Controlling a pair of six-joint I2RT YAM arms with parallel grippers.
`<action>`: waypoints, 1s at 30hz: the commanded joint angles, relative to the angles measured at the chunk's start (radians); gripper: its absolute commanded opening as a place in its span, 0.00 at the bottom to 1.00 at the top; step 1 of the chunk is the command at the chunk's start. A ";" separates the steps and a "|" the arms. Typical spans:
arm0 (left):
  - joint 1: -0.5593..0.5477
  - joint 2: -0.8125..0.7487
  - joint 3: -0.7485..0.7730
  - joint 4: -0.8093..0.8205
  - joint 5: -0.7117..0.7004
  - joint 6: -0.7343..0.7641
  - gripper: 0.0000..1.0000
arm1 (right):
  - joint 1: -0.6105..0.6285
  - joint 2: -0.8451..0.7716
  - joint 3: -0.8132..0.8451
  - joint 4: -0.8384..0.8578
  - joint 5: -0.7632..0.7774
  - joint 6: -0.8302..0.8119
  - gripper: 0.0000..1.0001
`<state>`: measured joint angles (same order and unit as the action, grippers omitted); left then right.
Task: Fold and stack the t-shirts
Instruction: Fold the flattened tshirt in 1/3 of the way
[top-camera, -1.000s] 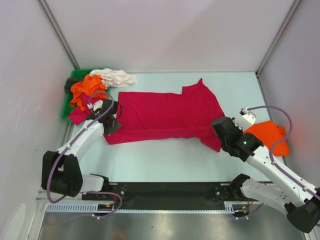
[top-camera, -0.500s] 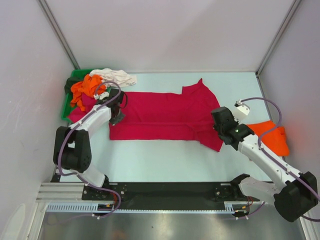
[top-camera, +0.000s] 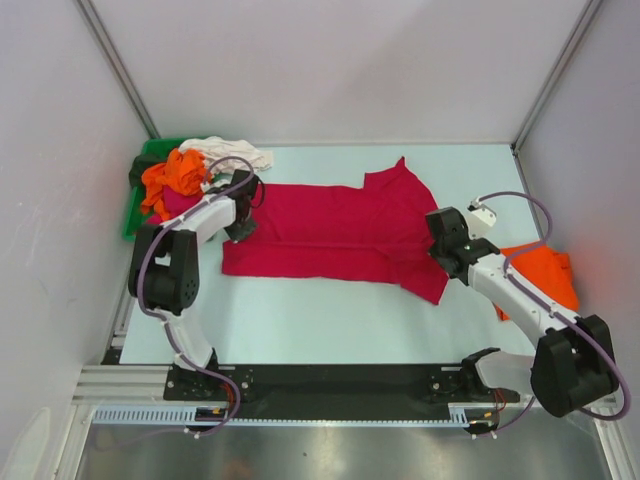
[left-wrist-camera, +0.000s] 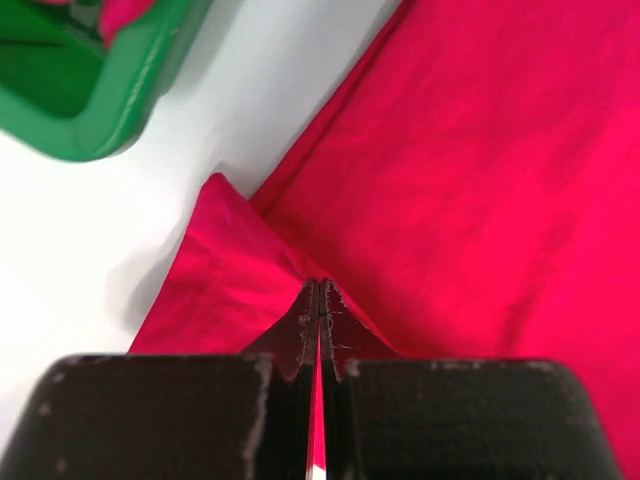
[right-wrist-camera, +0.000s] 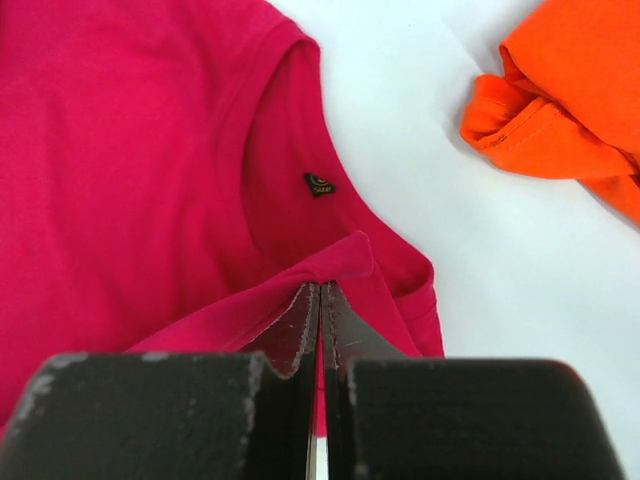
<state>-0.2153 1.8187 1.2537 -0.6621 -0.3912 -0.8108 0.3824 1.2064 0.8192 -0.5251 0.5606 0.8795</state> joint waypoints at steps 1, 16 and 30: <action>-0.001 0.043 0.081 -0.011 -0.060 0.002 0.00 | -0.040 0.051 0.003 0.048 -0.001 -0.028 0.00; -0.002 0.198 0.251 -0.018 -0.066 0.009 0.00 | -0.105 0.341 0.153 0.162 -0.050 -0.080 0.00; -0.002 0.228 0.297 -0.011 -0.061 0.024 0.27 | -0.080 0.426 0.196 0.241 -0.051 -0.155 0.35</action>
<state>-0.2184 2.0769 1.5162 -0.6865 -0.4187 -0.8013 0.2855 1.6691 0.9897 -0.3523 0.4847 0.7822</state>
